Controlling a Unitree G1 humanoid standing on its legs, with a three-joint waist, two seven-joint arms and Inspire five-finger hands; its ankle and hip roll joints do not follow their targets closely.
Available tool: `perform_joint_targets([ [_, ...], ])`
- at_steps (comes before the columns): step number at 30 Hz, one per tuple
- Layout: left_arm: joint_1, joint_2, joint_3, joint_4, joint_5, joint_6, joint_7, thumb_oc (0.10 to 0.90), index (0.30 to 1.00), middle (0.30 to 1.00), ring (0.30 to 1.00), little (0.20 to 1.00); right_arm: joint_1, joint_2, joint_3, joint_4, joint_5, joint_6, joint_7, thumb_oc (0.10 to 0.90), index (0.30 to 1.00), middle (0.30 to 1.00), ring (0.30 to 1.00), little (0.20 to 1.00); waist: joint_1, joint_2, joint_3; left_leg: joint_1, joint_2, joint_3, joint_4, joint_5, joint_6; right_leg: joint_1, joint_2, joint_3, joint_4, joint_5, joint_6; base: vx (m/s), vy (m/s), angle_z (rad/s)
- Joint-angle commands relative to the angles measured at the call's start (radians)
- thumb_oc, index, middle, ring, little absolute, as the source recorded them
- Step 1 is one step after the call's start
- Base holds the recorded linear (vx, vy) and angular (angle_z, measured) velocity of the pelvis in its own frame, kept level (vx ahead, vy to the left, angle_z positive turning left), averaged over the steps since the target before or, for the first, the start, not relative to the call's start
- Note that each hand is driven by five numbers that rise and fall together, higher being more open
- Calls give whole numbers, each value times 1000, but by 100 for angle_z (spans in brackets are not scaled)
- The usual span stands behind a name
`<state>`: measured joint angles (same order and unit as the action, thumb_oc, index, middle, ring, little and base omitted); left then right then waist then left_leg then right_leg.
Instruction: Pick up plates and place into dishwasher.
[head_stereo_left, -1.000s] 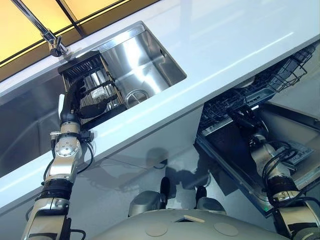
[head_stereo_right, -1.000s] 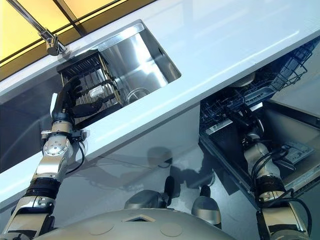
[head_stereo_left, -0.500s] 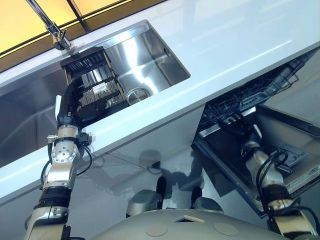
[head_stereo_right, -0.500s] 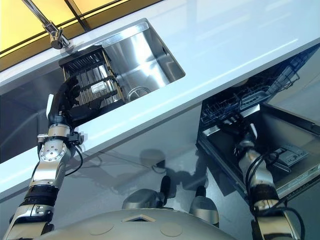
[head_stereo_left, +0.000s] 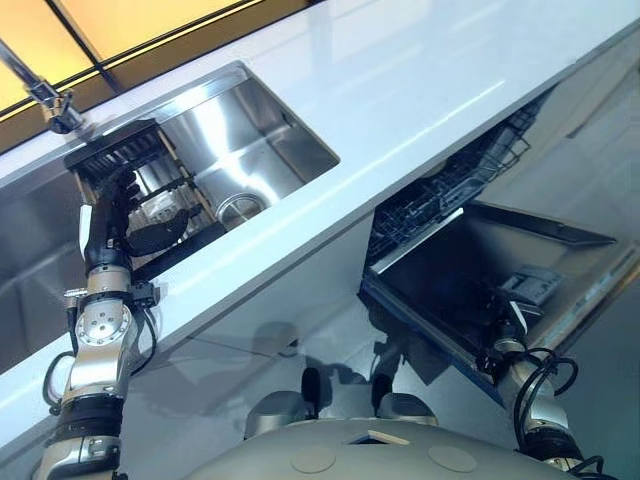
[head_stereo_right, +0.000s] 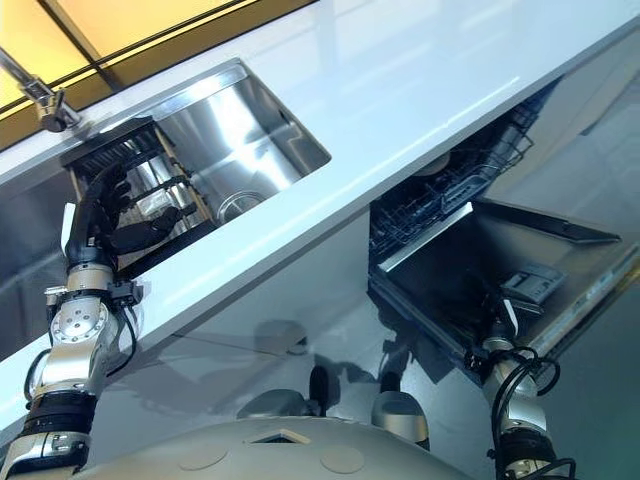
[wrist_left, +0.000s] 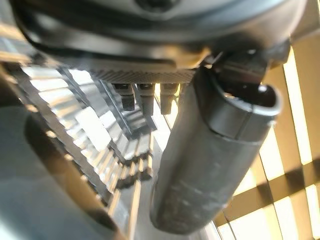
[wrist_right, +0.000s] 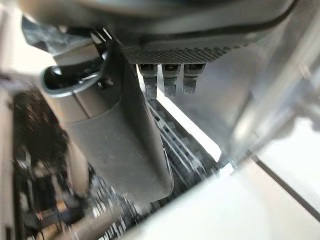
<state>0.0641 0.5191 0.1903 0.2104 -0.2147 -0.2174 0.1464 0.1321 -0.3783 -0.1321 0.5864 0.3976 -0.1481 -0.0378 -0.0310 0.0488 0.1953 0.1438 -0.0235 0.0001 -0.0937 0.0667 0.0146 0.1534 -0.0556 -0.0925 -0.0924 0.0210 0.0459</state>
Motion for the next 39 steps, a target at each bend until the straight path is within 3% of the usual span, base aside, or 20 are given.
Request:
perform_joint_targets([
  [1, -66, 17, -35, 49, -9, -48, 16, 800, 900, 900, 900, 900, -111, -97, -81, -102, -40, -147, -103, 800, 900, 900, 900, 900, -20, 27, -23, 9, -72, 20, 27, -146, 41, -89, 52, -12, 165, -137, 28, -58, -33, -24],
  [9, -112, 25, -50, 89, -73, -59, -3, 800, 900, 900, 900, 900, -130, -111, -158, -12, 62, -114, -150, 800, 900, 900, 900, 900, -40, 32, -31, 10, -65, 48, 34, -160, 40, -98, 56, 3, 180, -149, 35, -33, -47, -13],
  [12, -124, 29, -58, 94, -106, -76, -1, 800, 900, 900, 900, 900, -124, -122, -173, 45, 15, -126, -240, 800, 900, 900, 900, 900, -45, 34, -28, 11, -62, 53, 40, -164, 39, -101, 55, 2, 194, -155, 34, -1, -73, -12],
  [16, -139, 19, -71, 85, -141, -121, 17, 800, 900, 900, 900, 900, -127, -126, -199, 122, 79, -130, -303, 800, 900, 900, 900, 900, -45, 39, -13, 3, -60, 55, 63, -171, 41, -116, 52, -2, 234, -171, 29, -7, -90, -5],
  [23, -214, 14, -96, 59, -184, -193, 100, 800, 900, 900, 900, 900, -178, -145, -227, 192, 179, -219, -424, 800, 900, 900, 900, 900, -46, 72, 68, -95, -66, 54, 174, -184, 40, -217, 41, 8, 349, -202, 4, -128, -61, -7],
  [26, -275, 30, -107, 52, -206, -223, 141, 800, 900, 900, 900, 900, -238, -151, -227, 198, 198, -298, -538, 800, 900, 900, 900, 900, -42, 76, 133, -201, -65, 56, 287, -201, 42, -305, 35, 7, 422, -208, -23, -304, -72, 0],
  [28, -312, 37, -112, 60, -218, -230, 150, 800, 900, 900, 900, 900, -276, -155, -234, 220, 232, -308, -561, 800, 900, 900, 900, 900, -36, 83, 161, -263, -64, 54, 353, -213, 40, -359, 32, -1, 479, -216, -38, -228, -68, 0],
  [31, -353, 40, -123, 62, -229, -233, 182, 800, 900, 900, 900, 900, -321, -168, -241, 267, 299, -309, -521, 800, 900, 900, 900, 900, -33, 102, 203, -339, -69, 48, 433, -221, 35, -439, 28, -11, 575, -239, -61, -150, -4, 4],
  [35, -380, 56, -117, 50, -238, -246, 213, 800, 900, 900, 900, 900, -353, -178, -223, 293, 443, -296, -349, 800, 900, 900, 900, 900, -25, 110, 246, -439, -78, 45, 500, -219, 33, -547, 25, -27, 679, -260, -81, -149, -8, 11],
  [36, -390, 63, -111, 50, -239, -255, 219, 800, 900, 900, 900, 900, -361, -172, -213, 303, 528, -292, -241, 800, 900, 900, 900, 900, -21, 107, 260, -482, -84, 47, 534, -230, 33, -591, 17, -34, 727, -277, -84, -113, -34, 5],
  [39, -412, 76, -95, 55, -242, -266, 220, 800, 900, 900, 900, 900, -376, -166, -200, 317, 632, -285, -97, 800, 900, 900, 900, 900, -15, 103, 281, -545, -89, 50, 569, -231, 34, -652, 11, -42, 780, -287, -91, -104, -27, 2],
])
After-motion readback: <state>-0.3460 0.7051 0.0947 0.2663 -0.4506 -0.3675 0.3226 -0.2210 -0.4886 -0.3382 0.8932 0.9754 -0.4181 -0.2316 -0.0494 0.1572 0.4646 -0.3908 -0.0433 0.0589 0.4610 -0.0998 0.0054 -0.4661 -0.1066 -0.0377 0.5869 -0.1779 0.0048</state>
